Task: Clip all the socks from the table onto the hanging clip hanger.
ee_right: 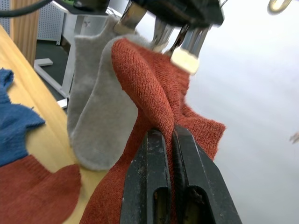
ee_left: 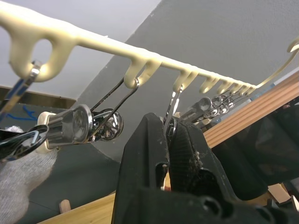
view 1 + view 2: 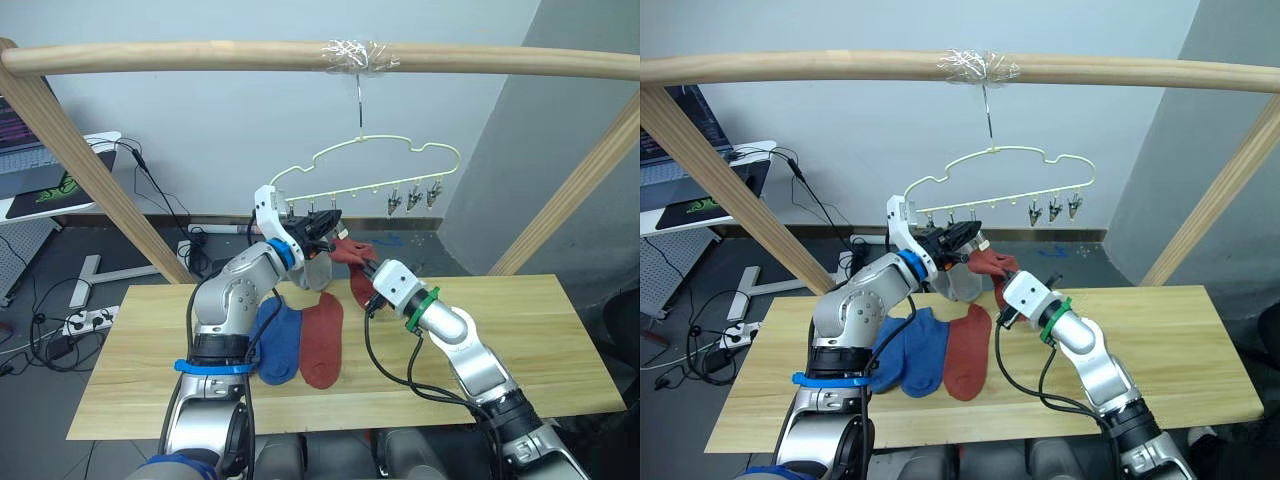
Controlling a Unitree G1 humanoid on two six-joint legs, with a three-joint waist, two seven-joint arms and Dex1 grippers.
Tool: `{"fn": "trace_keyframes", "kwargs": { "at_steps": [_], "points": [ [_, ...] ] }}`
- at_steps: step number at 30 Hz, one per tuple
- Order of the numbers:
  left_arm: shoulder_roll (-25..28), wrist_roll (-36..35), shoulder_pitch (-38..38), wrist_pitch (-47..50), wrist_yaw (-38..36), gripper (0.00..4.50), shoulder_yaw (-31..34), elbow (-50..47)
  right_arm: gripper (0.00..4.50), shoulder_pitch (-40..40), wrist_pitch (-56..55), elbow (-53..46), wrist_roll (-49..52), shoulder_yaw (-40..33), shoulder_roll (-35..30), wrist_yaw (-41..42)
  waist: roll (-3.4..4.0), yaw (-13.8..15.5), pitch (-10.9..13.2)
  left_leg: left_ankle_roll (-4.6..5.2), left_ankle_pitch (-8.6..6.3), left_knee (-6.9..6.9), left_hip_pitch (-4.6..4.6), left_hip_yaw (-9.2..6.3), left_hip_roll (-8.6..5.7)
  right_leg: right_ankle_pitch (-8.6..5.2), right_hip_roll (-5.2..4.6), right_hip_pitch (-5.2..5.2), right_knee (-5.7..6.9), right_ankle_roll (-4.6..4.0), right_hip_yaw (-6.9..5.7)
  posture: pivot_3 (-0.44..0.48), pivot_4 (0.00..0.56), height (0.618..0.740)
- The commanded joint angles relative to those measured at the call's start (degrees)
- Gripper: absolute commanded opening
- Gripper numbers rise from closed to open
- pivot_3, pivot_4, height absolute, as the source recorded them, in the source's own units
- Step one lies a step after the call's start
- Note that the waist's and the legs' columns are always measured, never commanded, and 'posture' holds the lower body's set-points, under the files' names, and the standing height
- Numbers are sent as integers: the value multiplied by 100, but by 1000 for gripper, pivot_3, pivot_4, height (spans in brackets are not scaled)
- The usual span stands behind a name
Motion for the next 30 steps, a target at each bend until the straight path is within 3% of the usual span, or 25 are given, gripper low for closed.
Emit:
{"fn": "trace_keyframes", "kwargs": {
  "at_steps": [1,5,6,17,18,23,30],
  "points": [
    [14,-27,65,42,-20,121,-79,-282,0,-114,-172,-12,39,-92,18,-39,0,1,0,0,0,0,0,0,0,1,0,0,0,-2,0,-82,156,737],
    [-37,-117,82,158,95,121,8,-336,0,-185,-235,69,70,-116,30,-27,0,2,0,0,0,0,0,0,0,5,0,0,-1,-8,0,-73,155,737],
    [-38,-115,89,157,112,833,25,-355,0,-198,-253,84,75,-118,33,-25,0,2,0,0,0,0,0,1,0,4,0,0,0,-8,1,-71,156,737],
    [178,-194,324,322,-132,4126,-106,-783,0,-312,-278,159,238,-156,93,94,0,4,0,0,0,0,0,0,0,10,-1,0,1,-17,0,-66,158,737],
    [208,-182,353,308,-154,4126,-120,-823,0,-312,-284,159,265,-173,103,91,0,2,0,0,0,0,1,0,0,11,-1,0,2,-18,1,-66,158,737],
    [709,89,681,30,-456,4150,-319,-1242,1353,-305,-94,106,0,-97,-91,114,1,0,0,-1,0,0,2,0,1,11,0,-1,4,-19,1,-66,159,737],
    [1943,1007,1380,-1403,-1531,4150,-925,-1857,1353,189,674,-846,407,-515,-489,500,1,23,0,-1,0,-6,0,1,1,10,-2,-2,-2,-23,1,-52,164,737]
  ]
}}
